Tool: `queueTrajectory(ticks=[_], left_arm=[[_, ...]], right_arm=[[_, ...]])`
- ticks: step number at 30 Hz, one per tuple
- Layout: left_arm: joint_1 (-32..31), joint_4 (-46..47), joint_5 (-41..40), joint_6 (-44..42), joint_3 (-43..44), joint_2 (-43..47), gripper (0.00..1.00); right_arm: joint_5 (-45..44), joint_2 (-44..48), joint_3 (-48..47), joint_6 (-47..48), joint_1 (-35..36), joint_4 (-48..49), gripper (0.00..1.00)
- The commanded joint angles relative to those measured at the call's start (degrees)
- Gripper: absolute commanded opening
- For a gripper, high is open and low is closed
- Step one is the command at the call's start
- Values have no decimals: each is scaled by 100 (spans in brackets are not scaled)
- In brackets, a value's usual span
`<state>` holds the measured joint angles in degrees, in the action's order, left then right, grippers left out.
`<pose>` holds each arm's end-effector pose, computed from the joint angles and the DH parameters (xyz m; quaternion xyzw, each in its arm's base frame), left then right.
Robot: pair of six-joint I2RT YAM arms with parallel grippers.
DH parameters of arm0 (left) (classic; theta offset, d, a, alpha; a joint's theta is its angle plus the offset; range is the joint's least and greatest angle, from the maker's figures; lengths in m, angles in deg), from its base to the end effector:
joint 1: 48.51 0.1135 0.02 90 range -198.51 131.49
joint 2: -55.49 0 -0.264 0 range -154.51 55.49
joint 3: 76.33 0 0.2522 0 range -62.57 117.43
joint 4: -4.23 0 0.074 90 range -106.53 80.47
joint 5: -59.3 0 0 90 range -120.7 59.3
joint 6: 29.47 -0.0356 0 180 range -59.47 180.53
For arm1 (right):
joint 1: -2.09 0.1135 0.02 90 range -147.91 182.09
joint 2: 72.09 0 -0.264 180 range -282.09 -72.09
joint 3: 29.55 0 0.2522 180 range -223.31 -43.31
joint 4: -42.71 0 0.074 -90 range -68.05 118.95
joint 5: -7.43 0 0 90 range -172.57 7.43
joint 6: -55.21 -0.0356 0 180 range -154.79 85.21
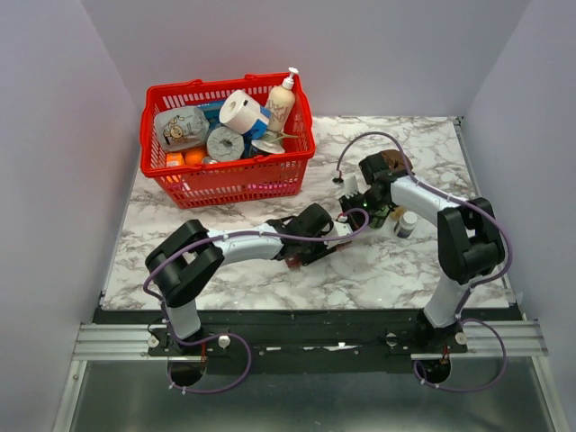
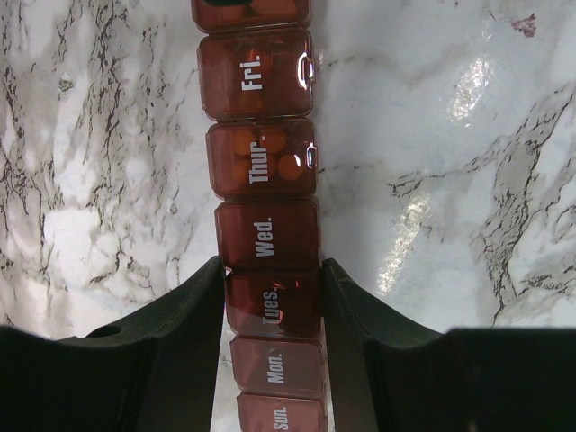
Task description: Sort the pills into containers
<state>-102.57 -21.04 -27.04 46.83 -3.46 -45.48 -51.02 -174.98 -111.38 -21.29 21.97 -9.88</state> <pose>0.2083 -0.2912 0.1660 0.5373 0.7822 -0.1368 0.2843 0.3168 0.1344 0.1801 -0.3106 0.9013 0.2763 0.1217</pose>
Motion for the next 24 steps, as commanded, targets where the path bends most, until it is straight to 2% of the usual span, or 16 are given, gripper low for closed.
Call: queueTrajectory(ticks=[1, 10, 19, 24], left_arm=[[27, -352, 152, 86, -14, -239, 35], [27, -387, 144, 95, 4, -265, 35], [27, -387, 126, 112, 21, -274, 35], [27, -387, 117, 121, 4, -257, 36]], right_arm=[[132, 375, -13, 135, -28, 86, 1], [115, 375, 92, 197, -28, -54, 1], [-439, -467, 58, -13, -28, -222, 1], [-528, -583, -30, -31, -28, -239, 1]])
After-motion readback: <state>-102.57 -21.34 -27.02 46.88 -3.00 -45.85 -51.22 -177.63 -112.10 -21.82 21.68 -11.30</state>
